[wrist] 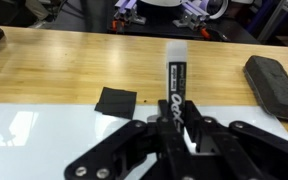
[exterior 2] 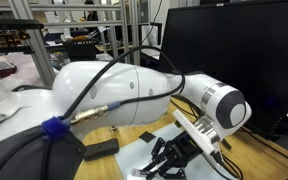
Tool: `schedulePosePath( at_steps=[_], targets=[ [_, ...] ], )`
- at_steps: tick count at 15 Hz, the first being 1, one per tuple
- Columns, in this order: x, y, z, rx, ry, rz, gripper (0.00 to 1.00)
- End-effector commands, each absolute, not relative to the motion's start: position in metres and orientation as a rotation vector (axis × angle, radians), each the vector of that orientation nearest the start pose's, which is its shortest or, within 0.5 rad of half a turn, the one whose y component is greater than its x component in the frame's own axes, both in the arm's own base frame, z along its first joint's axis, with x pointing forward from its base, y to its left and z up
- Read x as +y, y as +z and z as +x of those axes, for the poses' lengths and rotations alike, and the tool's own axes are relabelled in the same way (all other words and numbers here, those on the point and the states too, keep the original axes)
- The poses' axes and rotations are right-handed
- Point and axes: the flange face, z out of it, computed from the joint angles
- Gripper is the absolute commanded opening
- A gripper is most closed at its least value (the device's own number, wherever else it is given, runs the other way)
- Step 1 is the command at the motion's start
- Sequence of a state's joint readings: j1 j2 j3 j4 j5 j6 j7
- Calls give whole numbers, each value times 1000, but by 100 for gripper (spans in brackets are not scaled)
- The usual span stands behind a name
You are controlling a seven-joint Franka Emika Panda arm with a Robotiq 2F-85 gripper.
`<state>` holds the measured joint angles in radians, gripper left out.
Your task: Pick up the marker and write on the piece of paper
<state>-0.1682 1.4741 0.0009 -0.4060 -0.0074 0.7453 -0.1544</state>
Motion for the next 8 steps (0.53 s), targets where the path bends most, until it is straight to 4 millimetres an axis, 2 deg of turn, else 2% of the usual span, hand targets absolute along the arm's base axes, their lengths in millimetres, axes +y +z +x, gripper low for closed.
schedulePosePath(
  at_steps=[1, 8],
  targets=[
    [-110, 119, 645, -40, 1584, -2528, 5],
    [-102, 113, 643, -65, 1616, -2519, 5]
  ],
)
